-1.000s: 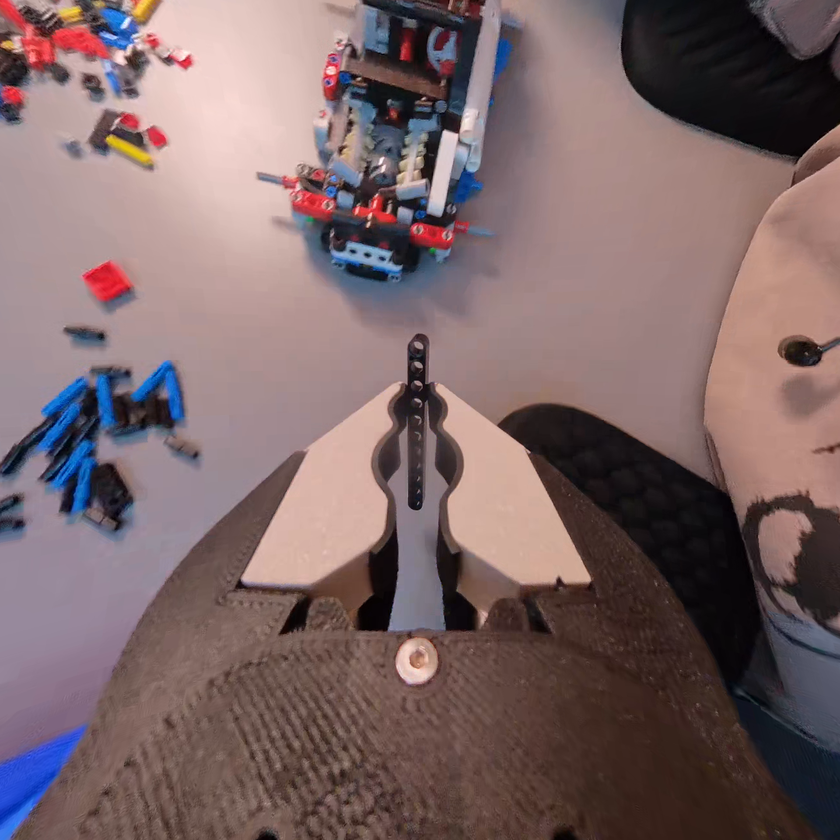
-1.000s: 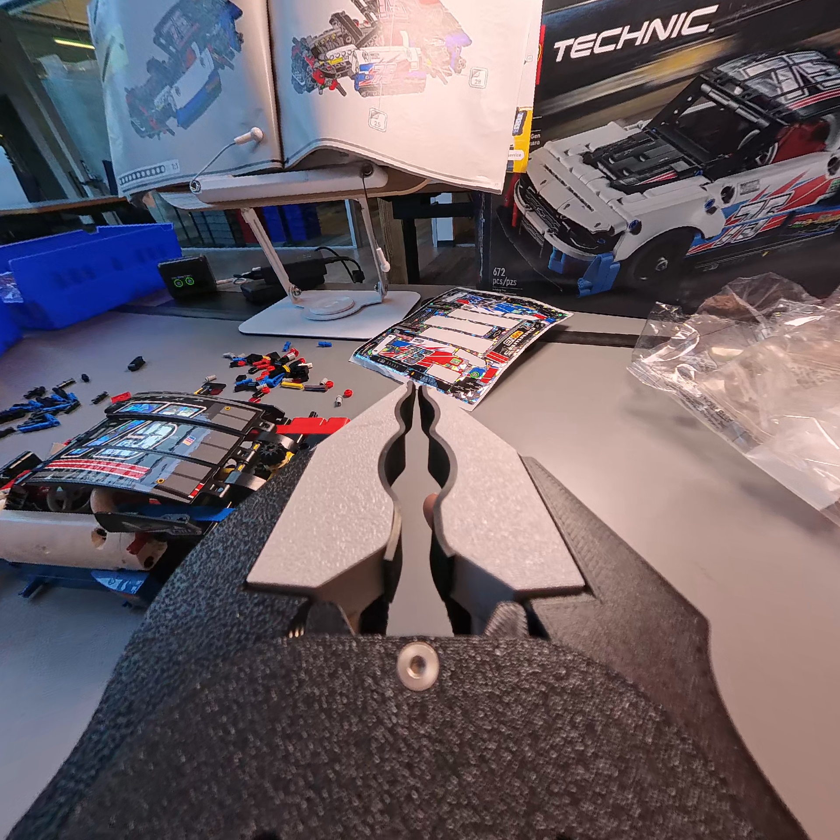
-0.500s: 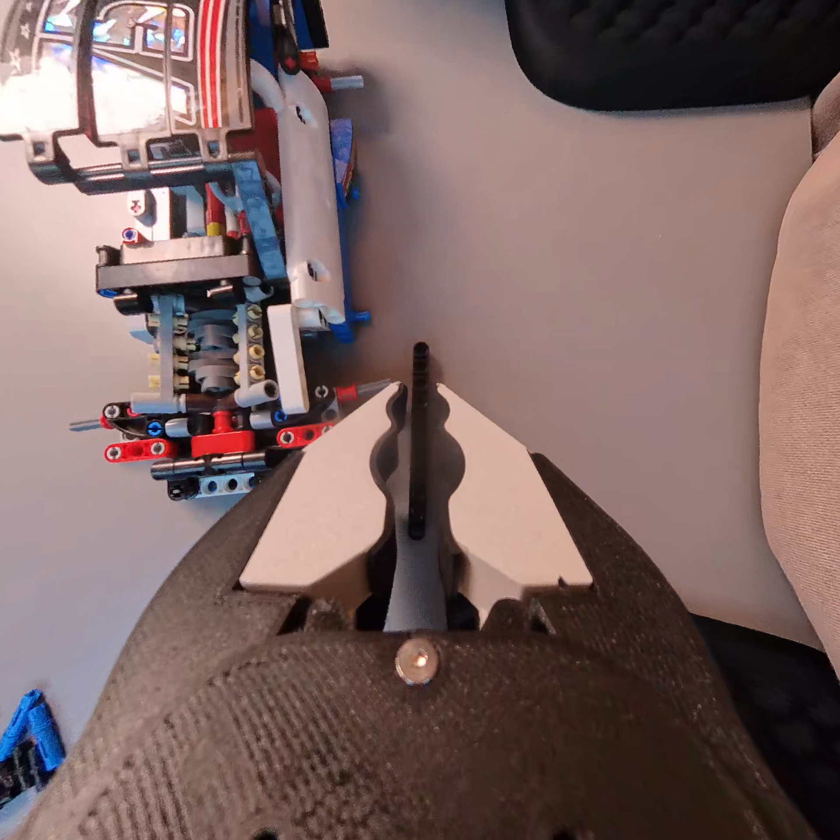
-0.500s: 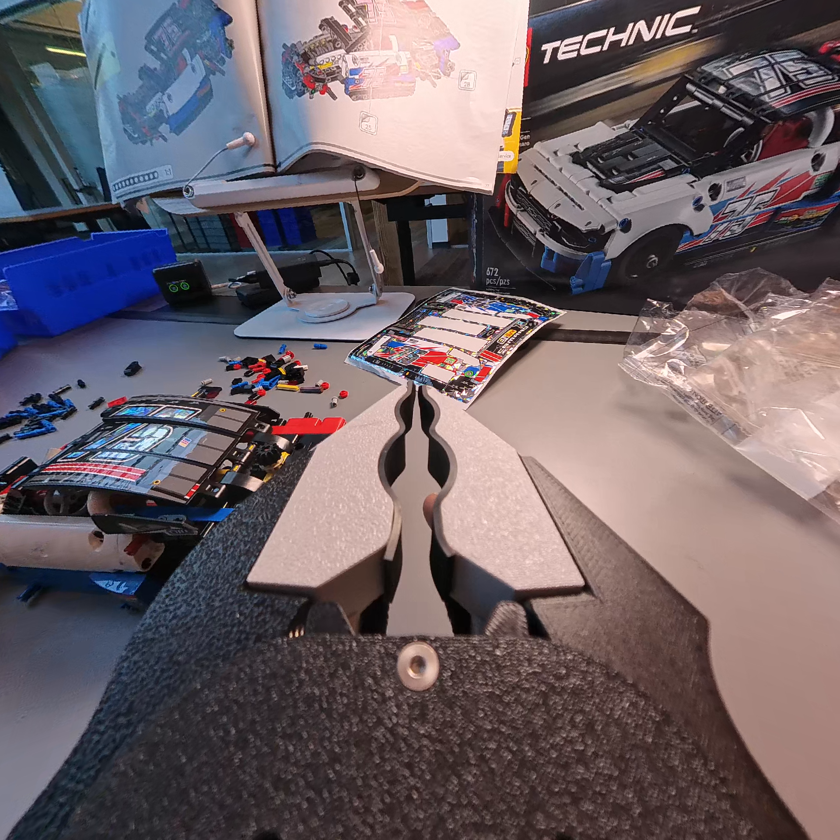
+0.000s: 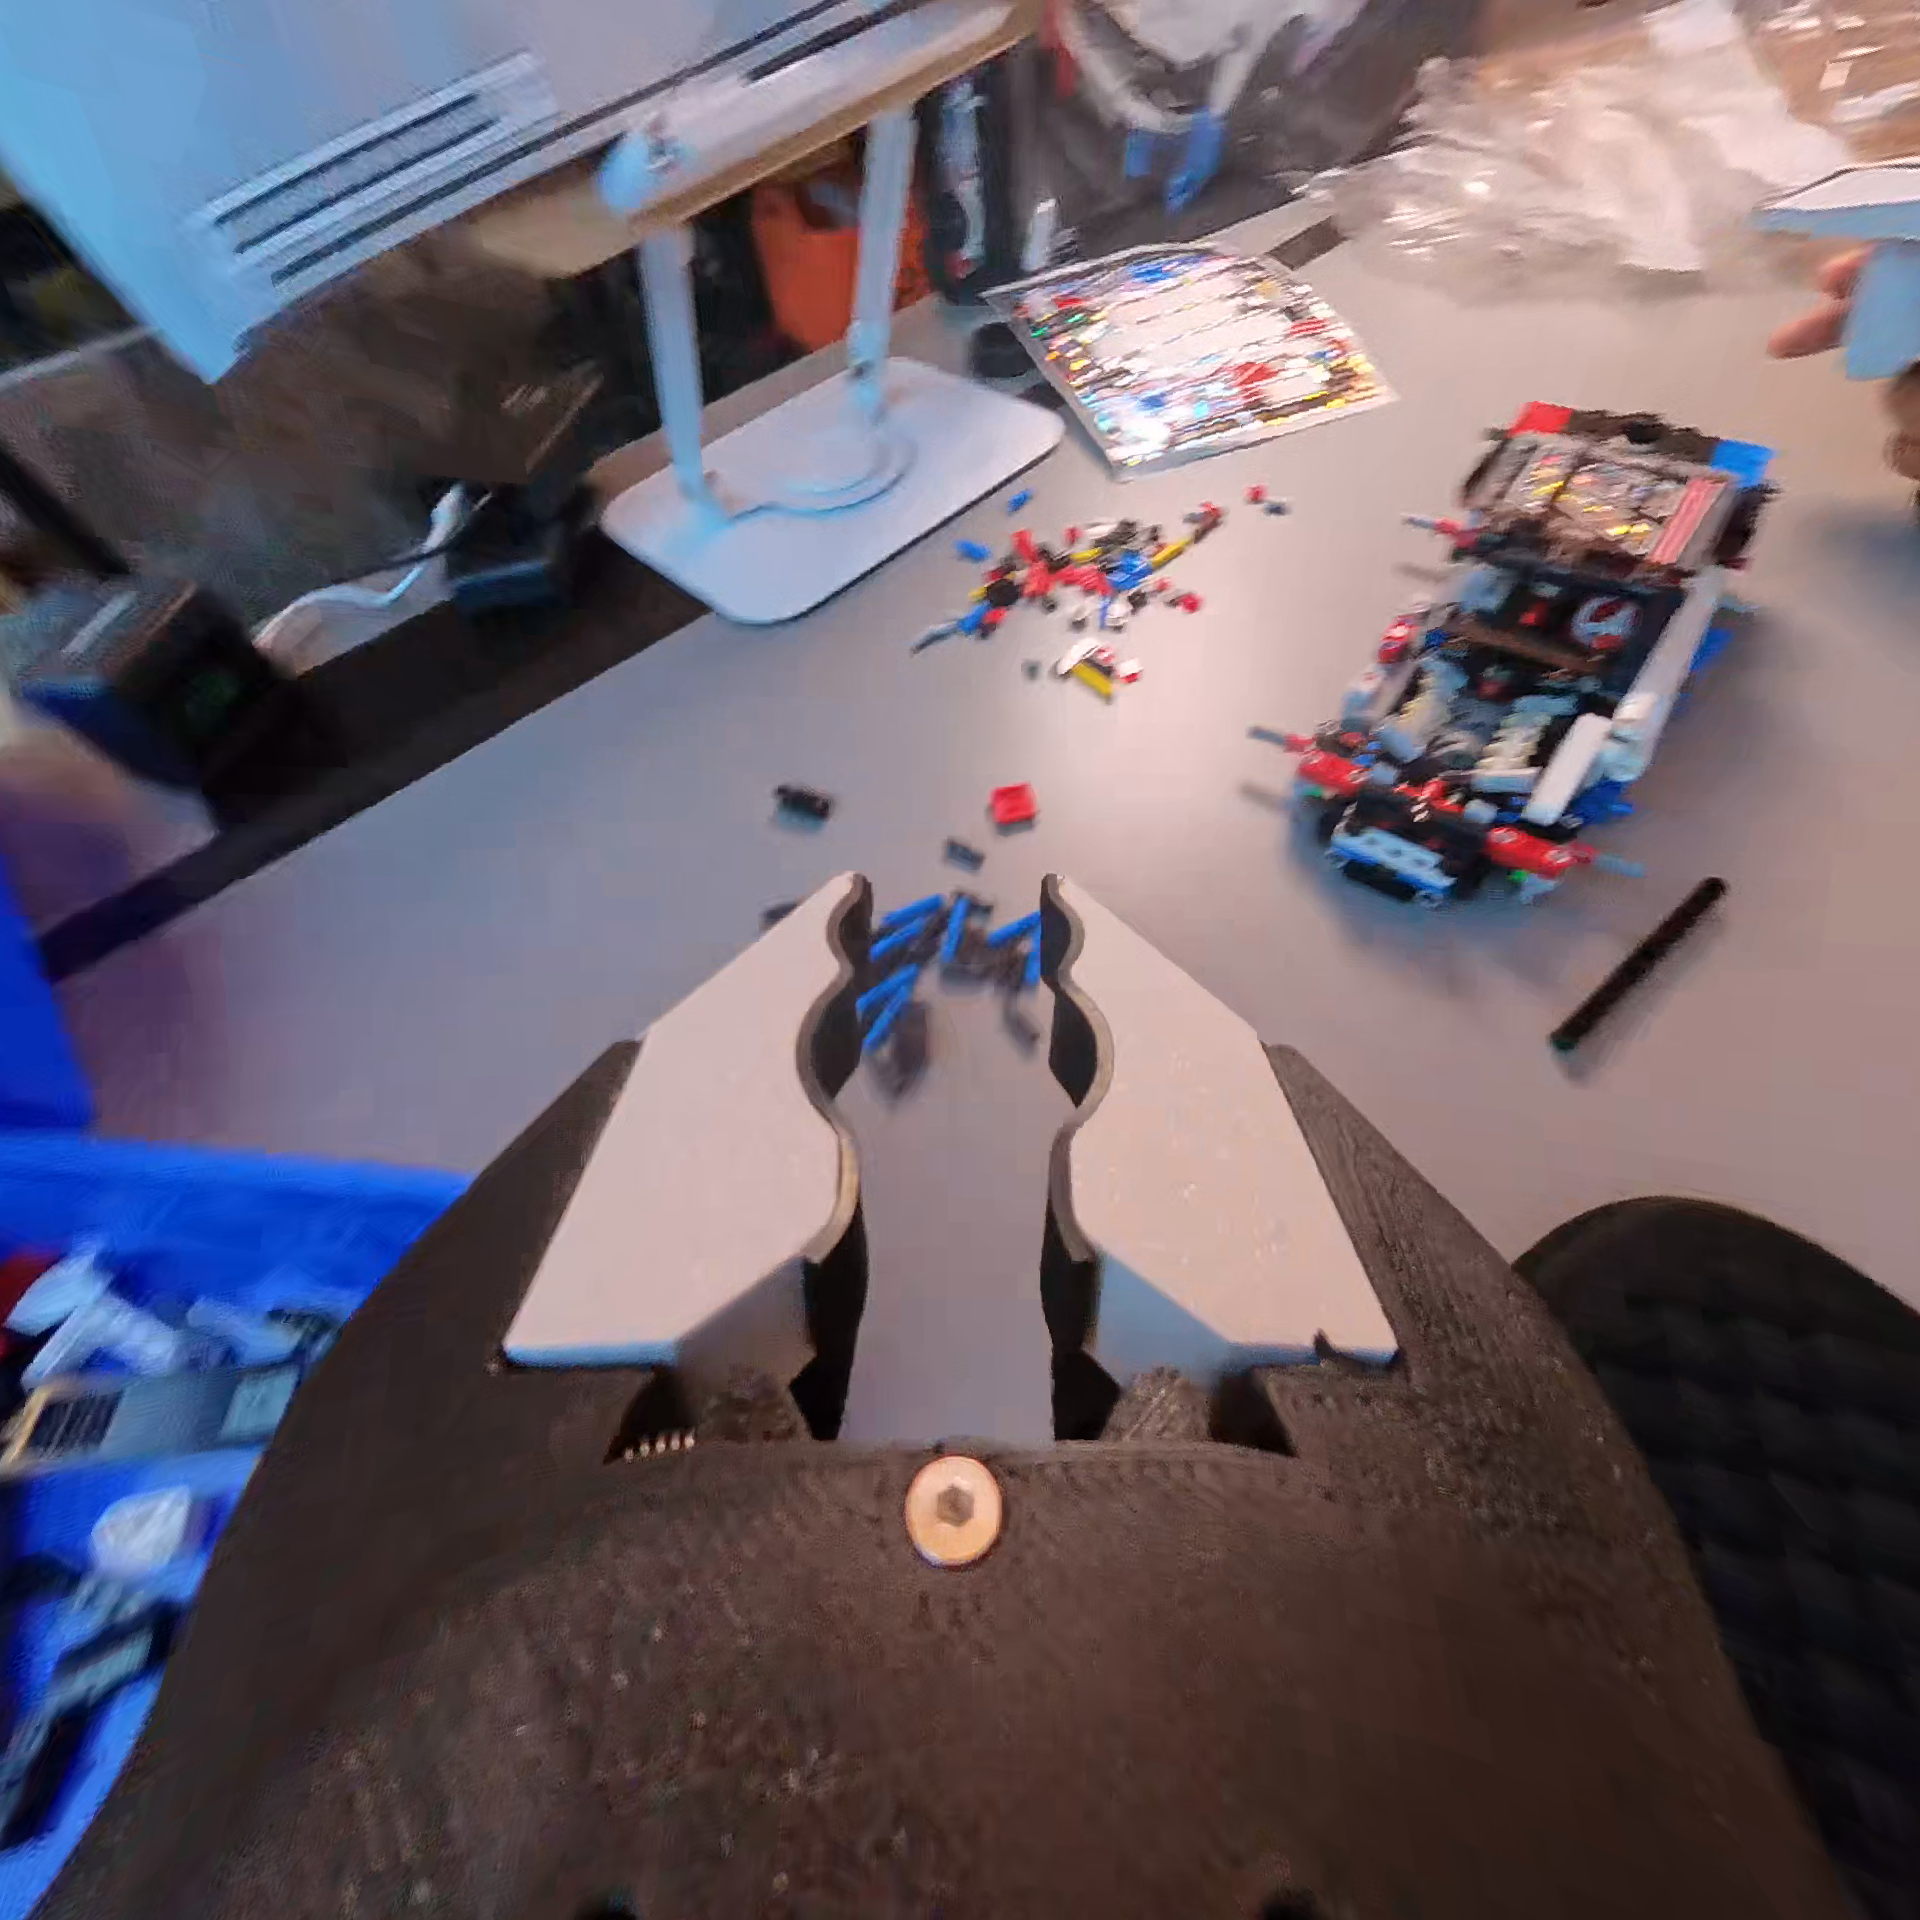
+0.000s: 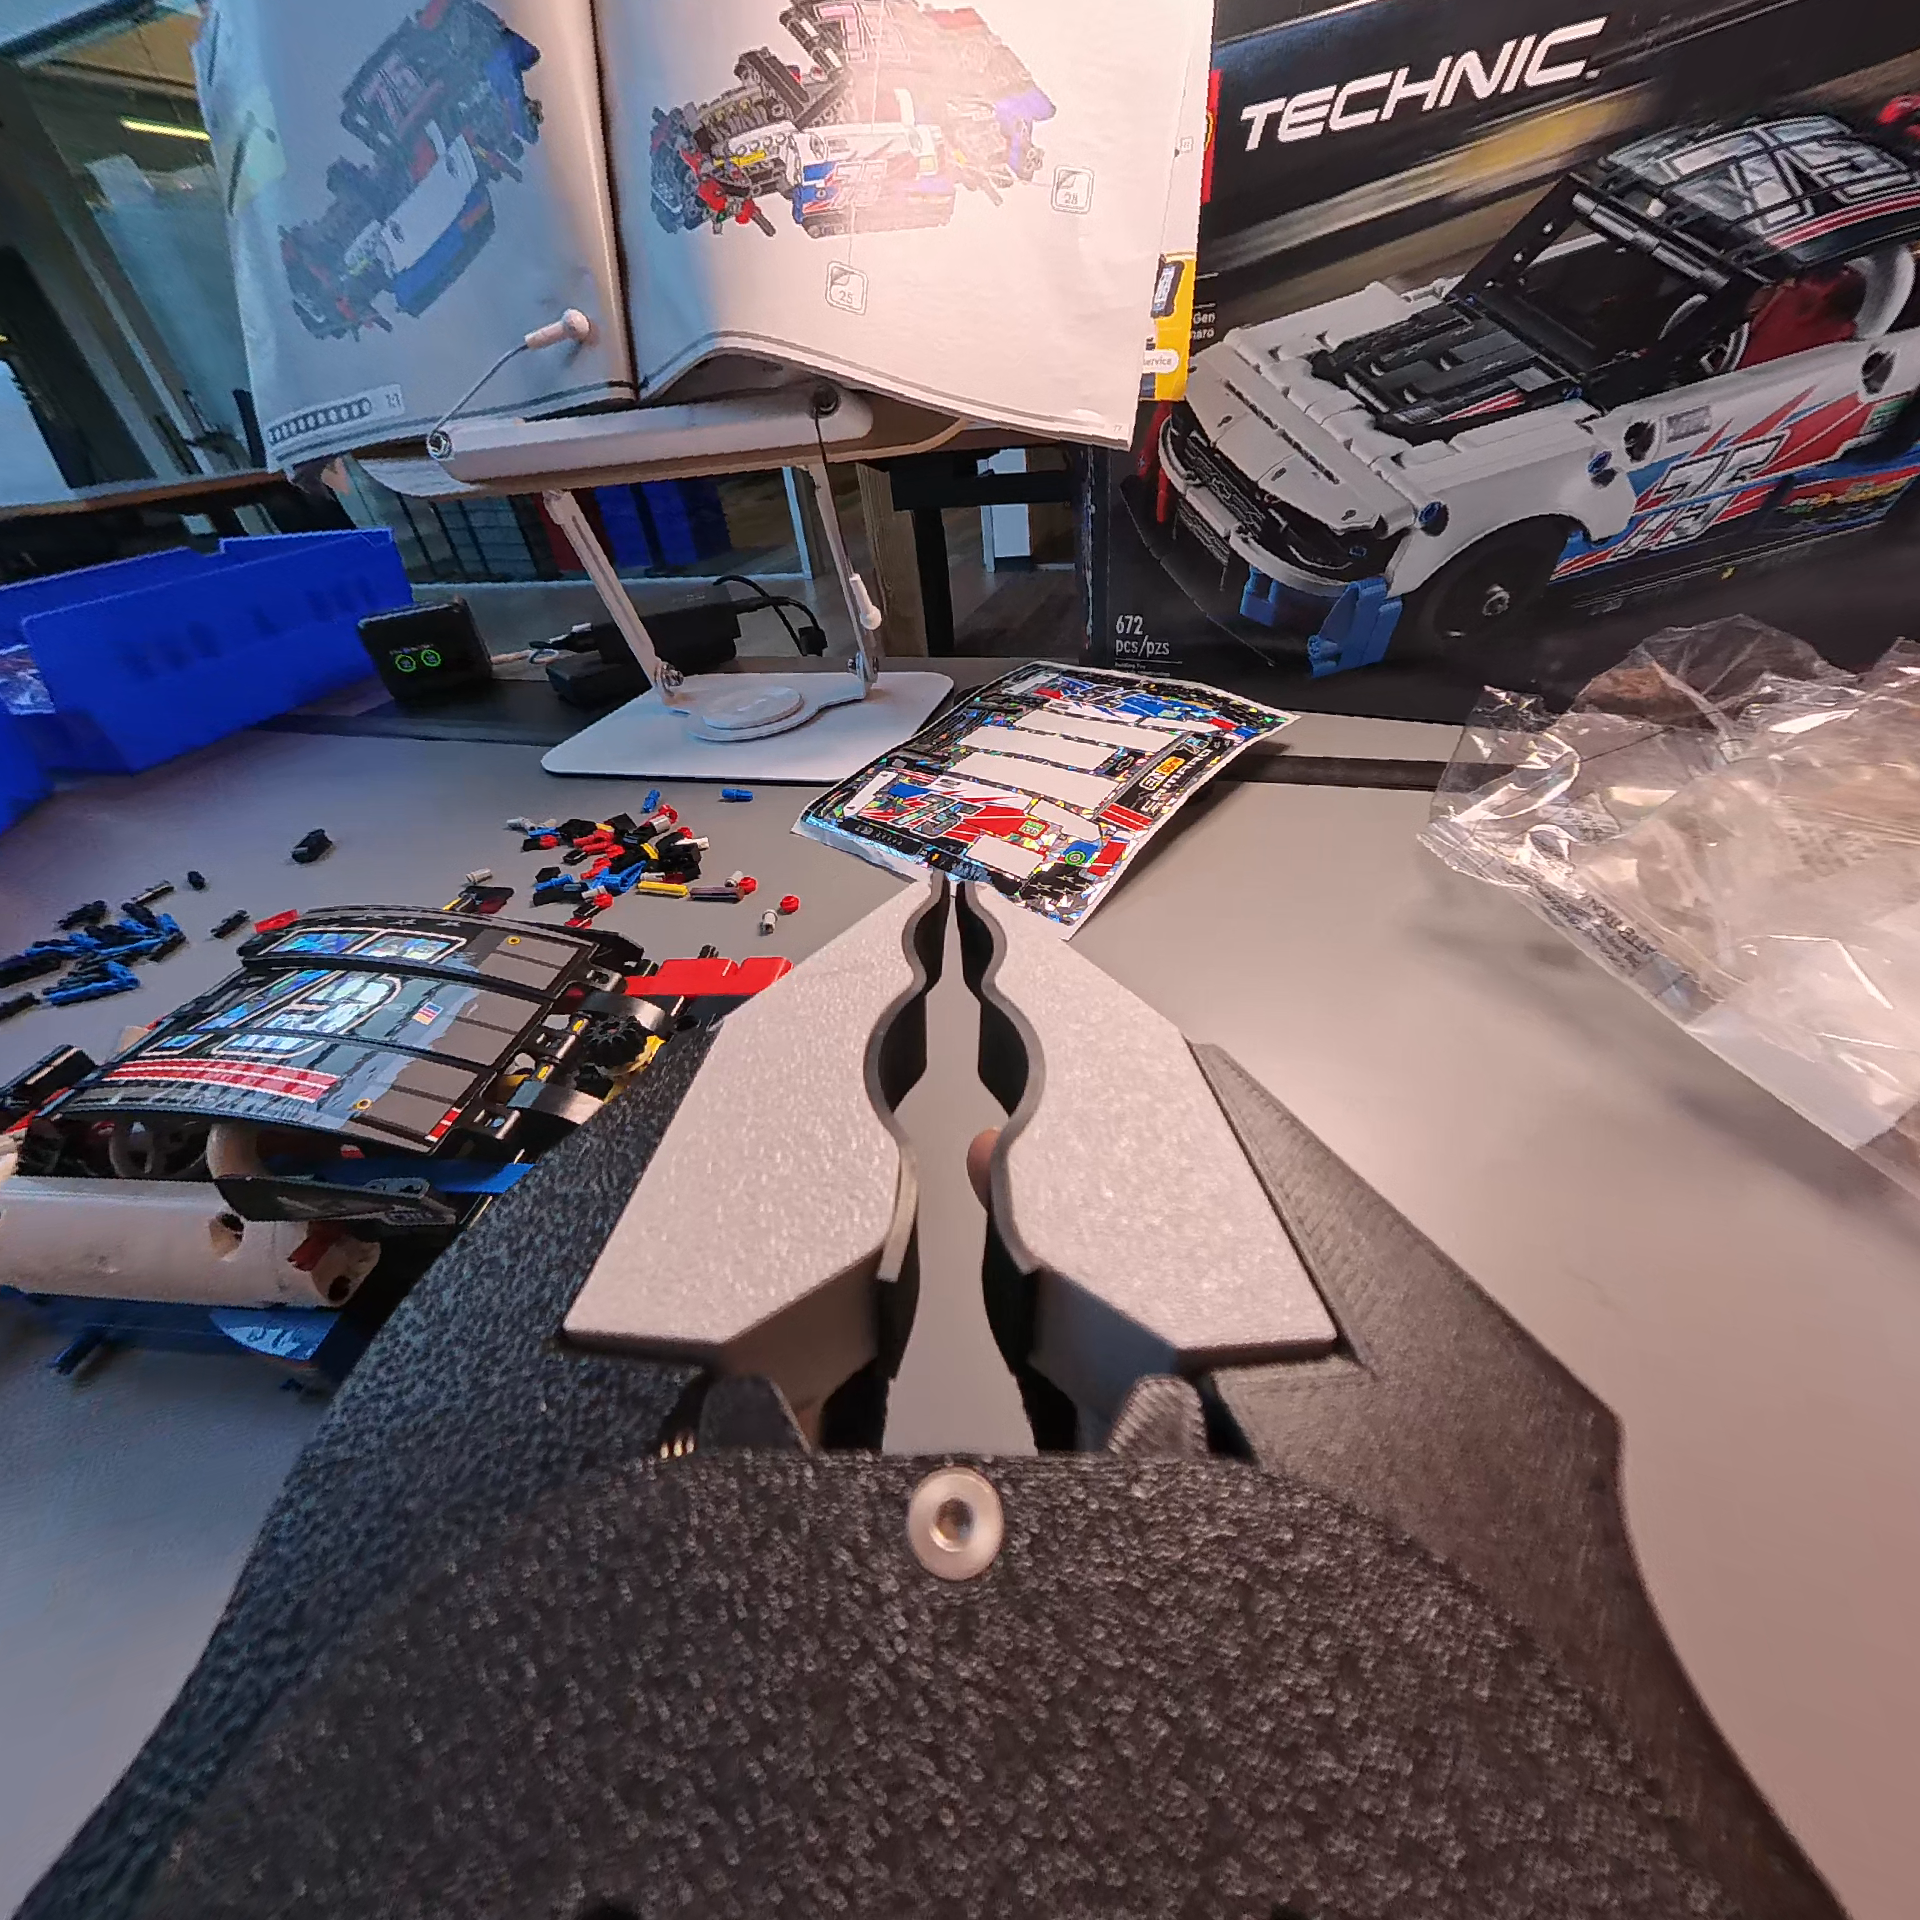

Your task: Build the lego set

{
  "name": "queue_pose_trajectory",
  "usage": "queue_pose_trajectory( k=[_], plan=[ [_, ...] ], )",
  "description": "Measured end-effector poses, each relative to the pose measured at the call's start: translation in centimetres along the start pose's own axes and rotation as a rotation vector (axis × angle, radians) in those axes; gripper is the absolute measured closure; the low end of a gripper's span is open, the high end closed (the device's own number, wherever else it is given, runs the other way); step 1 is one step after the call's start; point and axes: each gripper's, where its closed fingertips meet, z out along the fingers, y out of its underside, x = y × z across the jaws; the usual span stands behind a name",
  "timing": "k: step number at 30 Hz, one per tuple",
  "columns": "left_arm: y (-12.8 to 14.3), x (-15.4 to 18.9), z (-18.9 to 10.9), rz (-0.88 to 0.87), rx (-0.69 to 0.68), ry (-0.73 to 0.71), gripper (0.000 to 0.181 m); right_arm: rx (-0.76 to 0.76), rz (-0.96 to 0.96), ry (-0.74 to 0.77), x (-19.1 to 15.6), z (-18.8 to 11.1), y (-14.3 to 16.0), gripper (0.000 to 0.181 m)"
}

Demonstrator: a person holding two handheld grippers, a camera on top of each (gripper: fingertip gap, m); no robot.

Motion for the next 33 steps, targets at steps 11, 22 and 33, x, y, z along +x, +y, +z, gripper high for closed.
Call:
queue_pose_trajectory(
  k=[11, 22, 33],
  plan=[
    [4.4, -2.1, -7.3, -0.027, -0.159, -0.120, 0.136, -0.012, 0.000, -0.011, -0.3, 0.1, 0.2, 0.181],
    [14.3, -5.5, -6.3, 0.048, -0.574, -0.205, 0.156, -0.019, 0.001, -0.032, -0.7, 0.2, 0.3, 0.181],
    [10.9, -5.5, -3.1, -0.002, -0.390, -0.213, 0.155, -0.009, 0.038, -0.044, -0.2, -0.3, 0.1, 0.181]
  ],
)
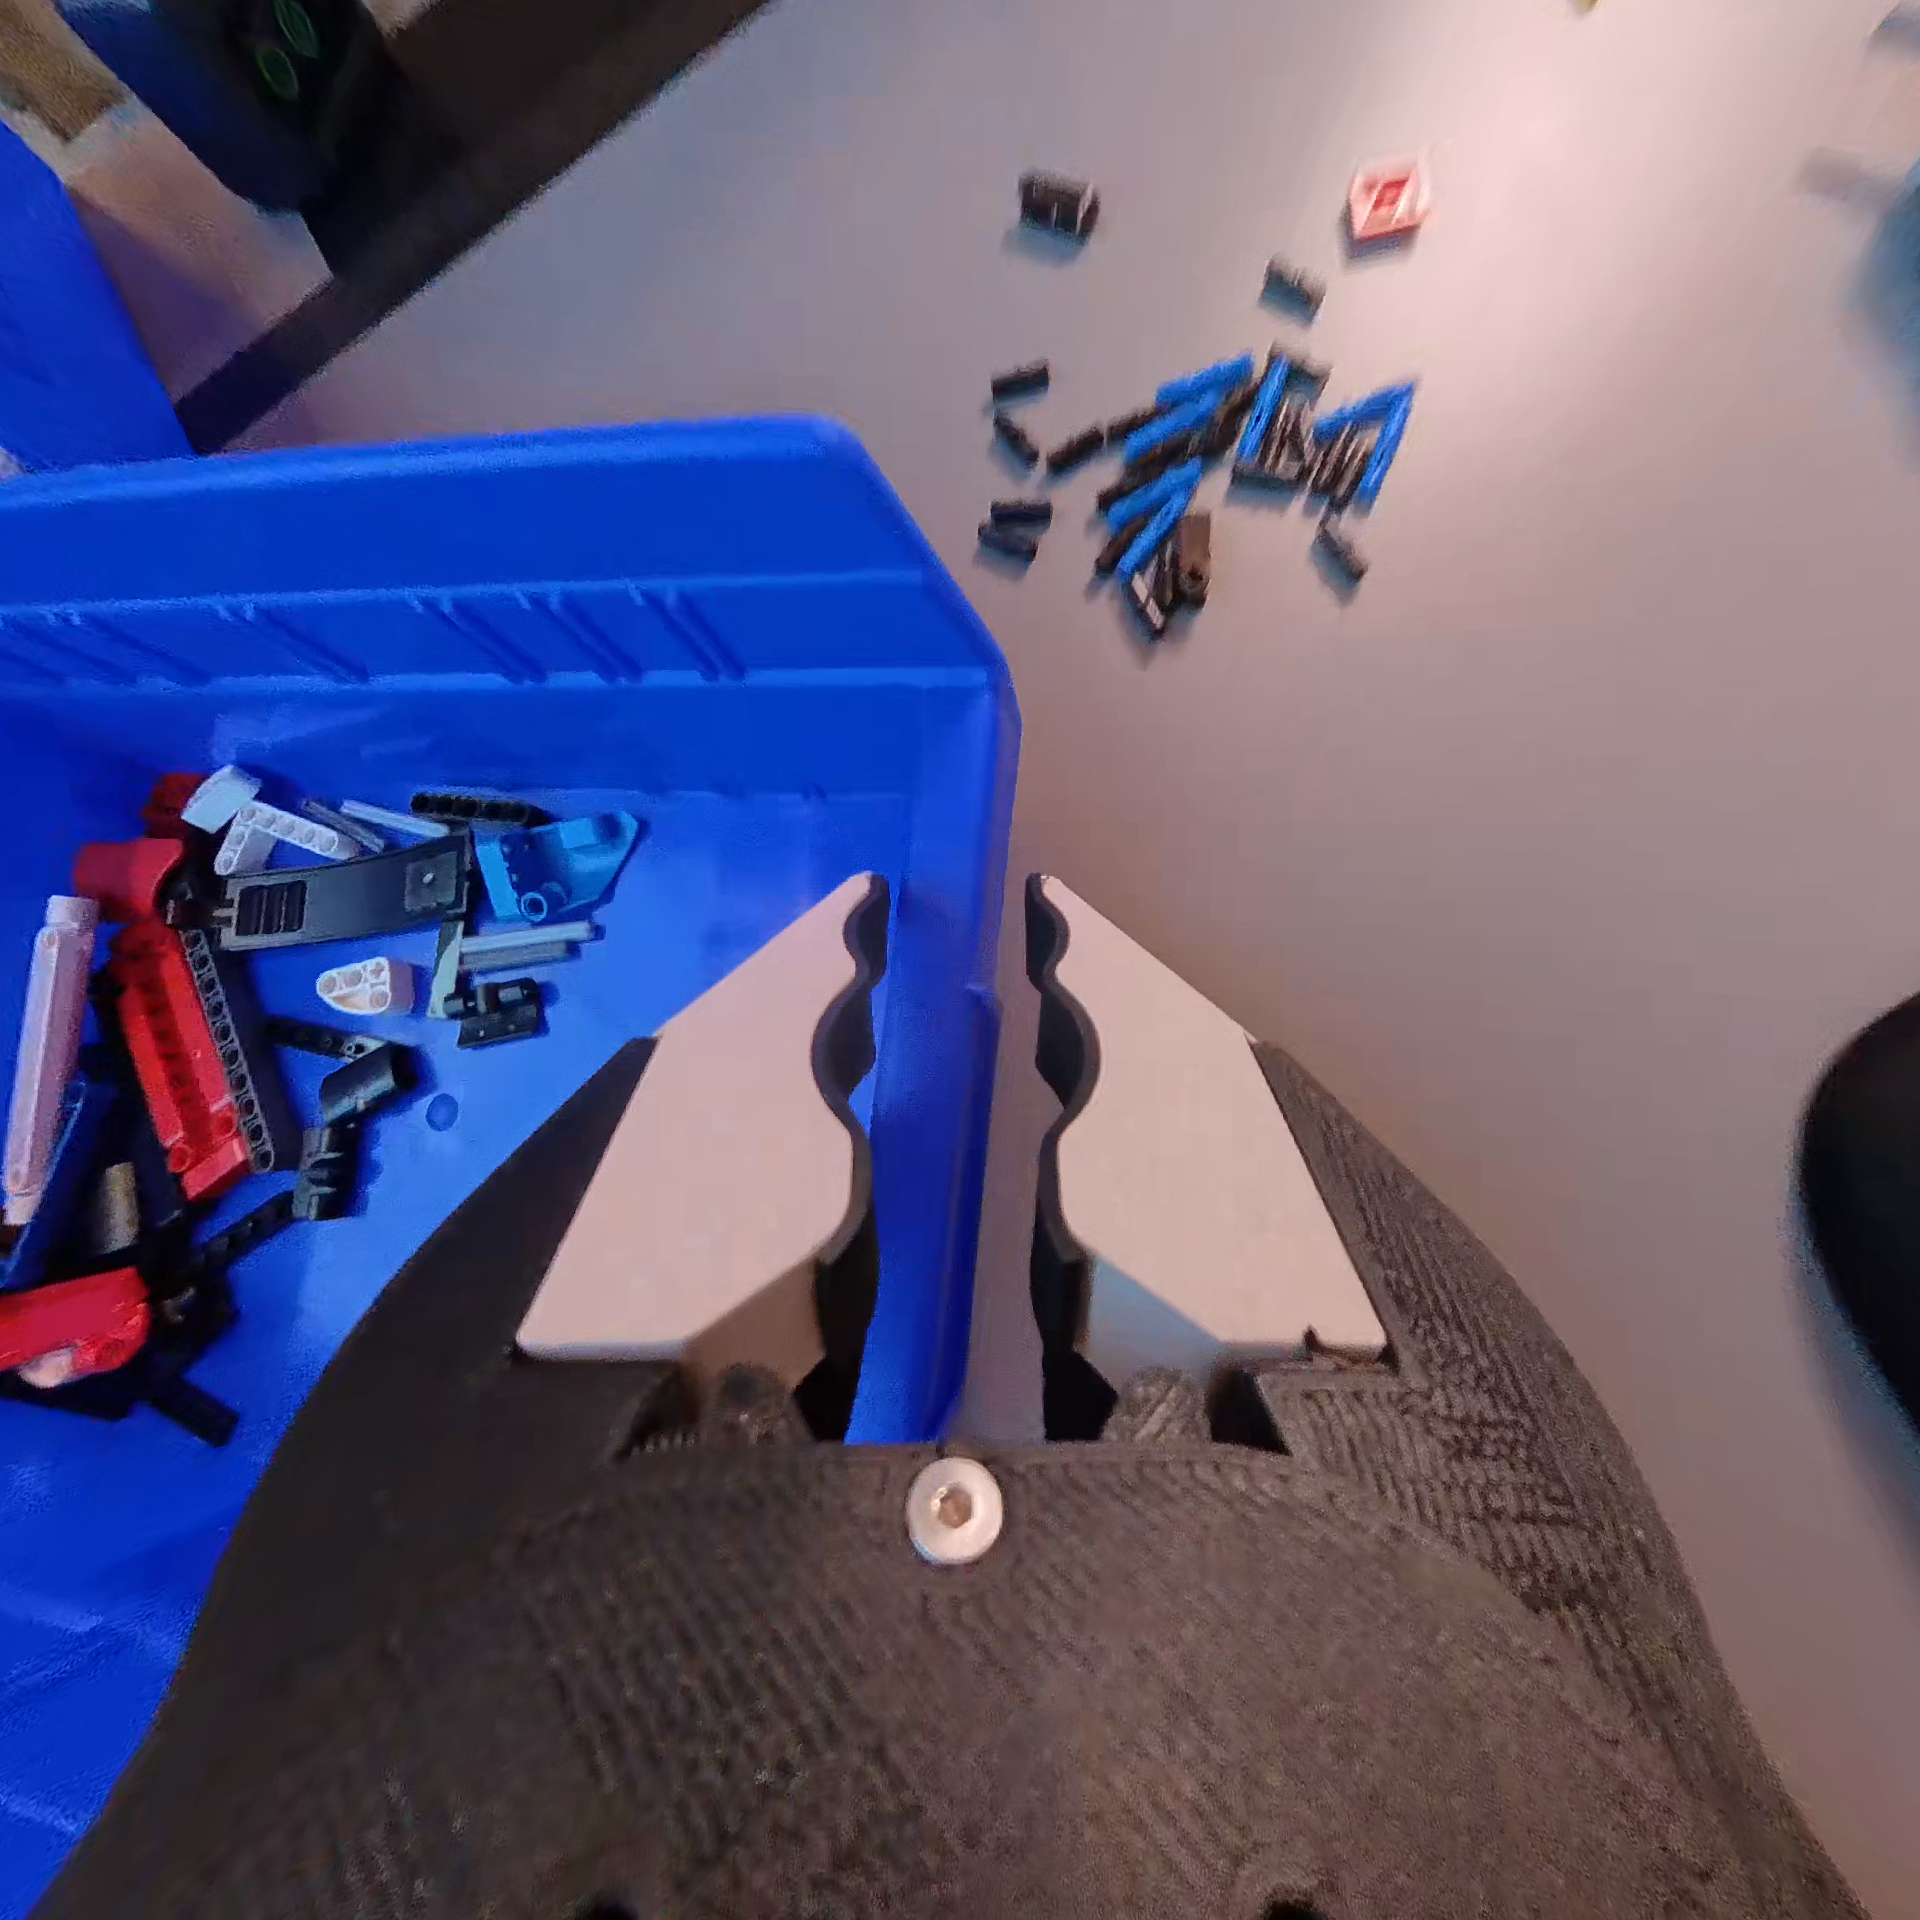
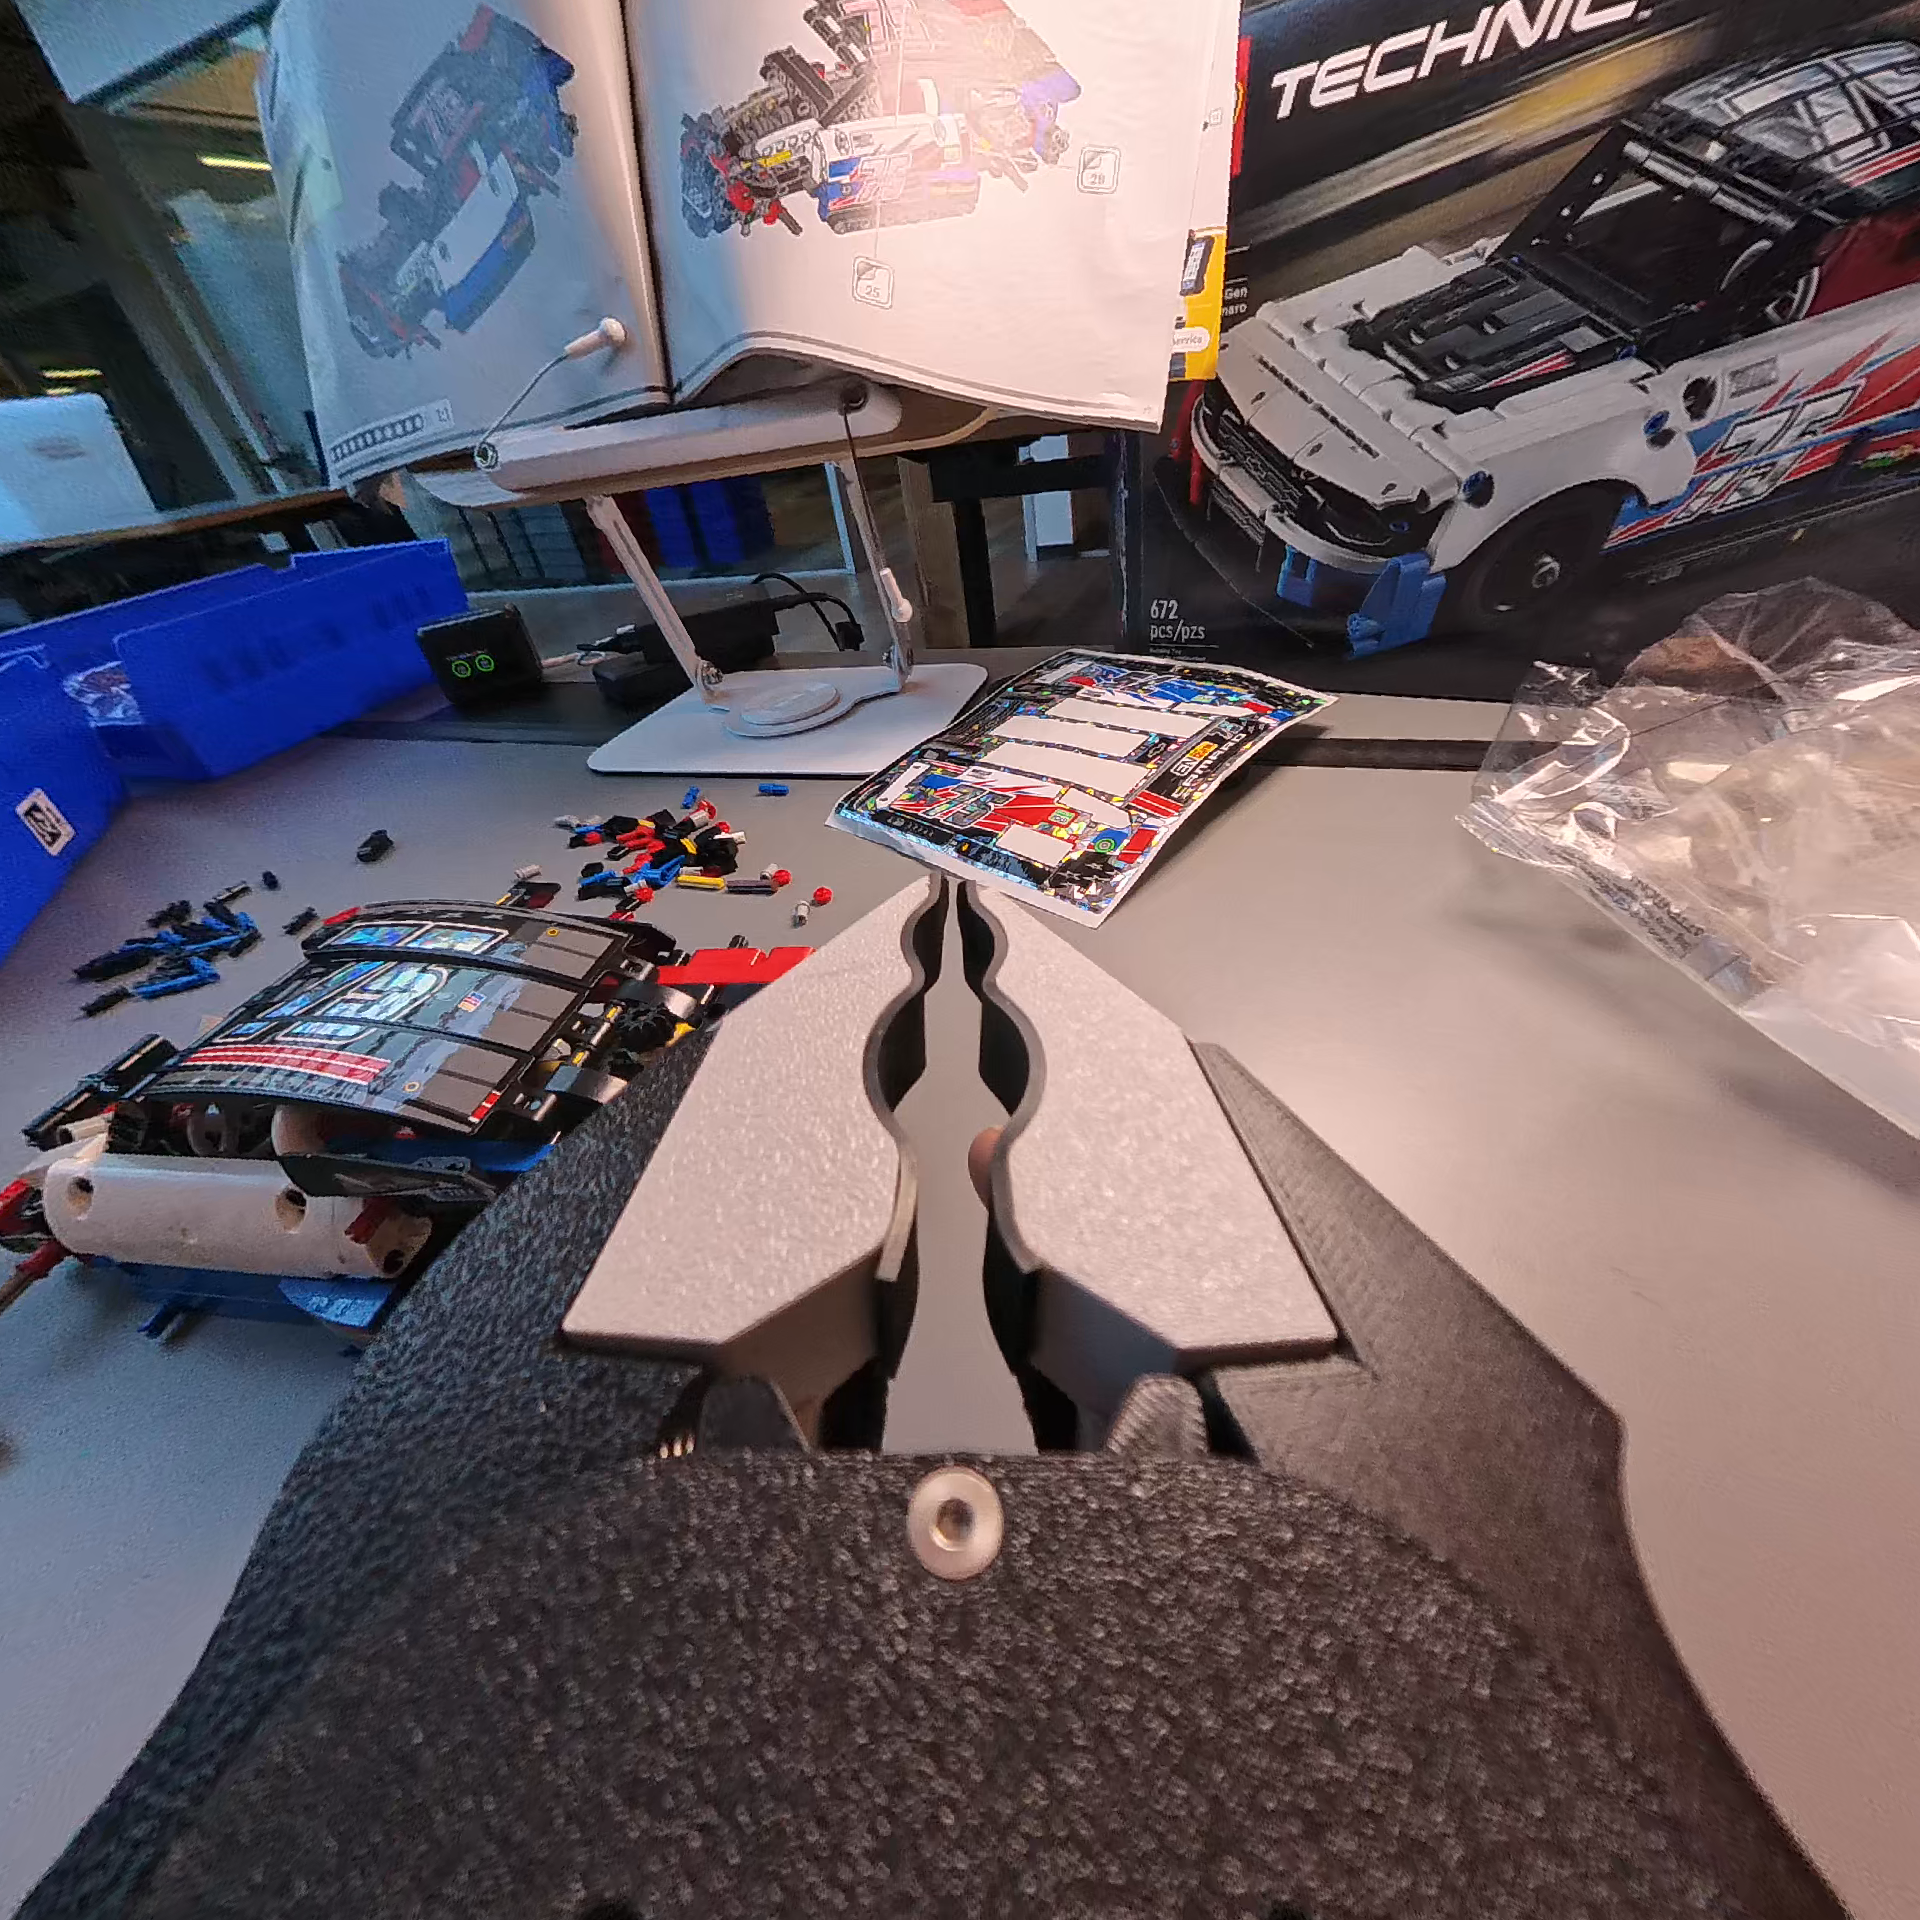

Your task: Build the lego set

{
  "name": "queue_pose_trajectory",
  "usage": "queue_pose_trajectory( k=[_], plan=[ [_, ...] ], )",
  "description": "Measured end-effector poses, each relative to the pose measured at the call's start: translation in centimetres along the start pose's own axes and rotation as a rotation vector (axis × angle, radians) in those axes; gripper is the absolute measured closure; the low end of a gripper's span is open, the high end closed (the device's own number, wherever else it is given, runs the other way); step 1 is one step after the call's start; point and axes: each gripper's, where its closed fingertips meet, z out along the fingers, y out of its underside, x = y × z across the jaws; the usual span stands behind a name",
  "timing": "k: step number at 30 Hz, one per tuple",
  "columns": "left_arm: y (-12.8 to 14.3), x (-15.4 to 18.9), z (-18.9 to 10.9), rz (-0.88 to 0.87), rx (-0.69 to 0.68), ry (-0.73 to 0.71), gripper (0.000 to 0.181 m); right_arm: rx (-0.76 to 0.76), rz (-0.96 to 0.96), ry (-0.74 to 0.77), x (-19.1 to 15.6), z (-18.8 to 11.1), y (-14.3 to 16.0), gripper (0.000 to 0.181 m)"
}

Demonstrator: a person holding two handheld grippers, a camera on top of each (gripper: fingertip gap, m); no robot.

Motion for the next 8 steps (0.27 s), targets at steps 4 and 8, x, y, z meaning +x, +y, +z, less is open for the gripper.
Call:
queue_pose_trajectory(
  k=[4, 8],
  plan=[
    [-3.1, -6.0, -5.1, -0.223, 0.201, -0.074, 0.157, -0.002, 0.037, -0.024, -0.2, 0.2, 0.1, 0.181],
    [-2.1, -14.1, -6.6, -0.346, 0.087, -0.156, 0.152, -0.005, 0.041, -0.040, -0.3, 0.3, 0.1, 0.181]
  ],
)
